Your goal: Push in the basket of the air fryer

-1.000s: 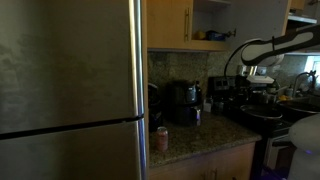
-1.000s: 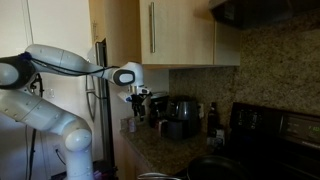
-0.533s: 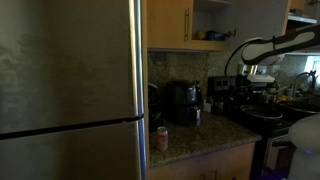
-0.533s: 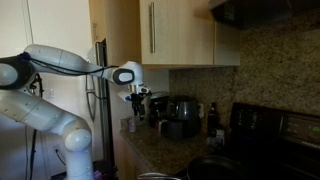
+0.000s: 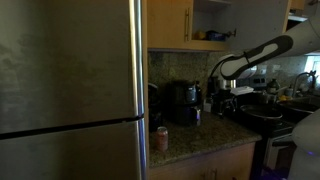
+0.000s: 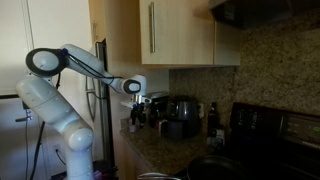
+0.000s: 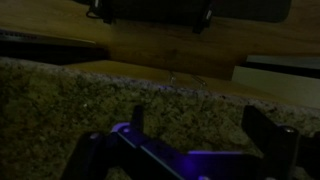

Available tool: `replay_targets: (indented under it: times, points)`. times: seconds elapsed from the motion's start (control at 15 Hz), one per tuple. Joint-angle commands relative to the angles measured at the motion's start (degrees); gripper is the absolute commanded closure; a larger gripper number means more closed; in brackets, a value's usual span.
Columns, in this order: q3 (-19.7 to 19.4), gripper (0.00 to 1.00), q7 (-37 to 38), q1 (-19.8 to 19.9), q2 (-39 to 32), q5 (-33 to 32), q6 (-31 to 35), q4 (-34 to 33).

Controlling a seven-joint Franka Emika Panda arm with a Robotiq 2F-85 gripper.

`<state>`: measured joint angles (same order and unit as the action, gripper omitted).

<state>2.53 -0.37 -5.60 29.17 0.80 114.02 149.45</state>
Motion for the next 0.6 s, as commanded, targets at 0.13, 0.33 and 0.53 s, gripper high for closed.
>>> replay_targets:
  times: [0.13,0.33,0.53]
  points:
    - [0.55,0.00,0.10,0.27,-9.00,0.77,11.61,-5.53]
    - [0.72,0.00,0.06,0.30,-8.28,0.24,10.97,-4.81]
    - [0.72,0.00,0.08,0.31,-8.41,0.25,10.97,-5.20]
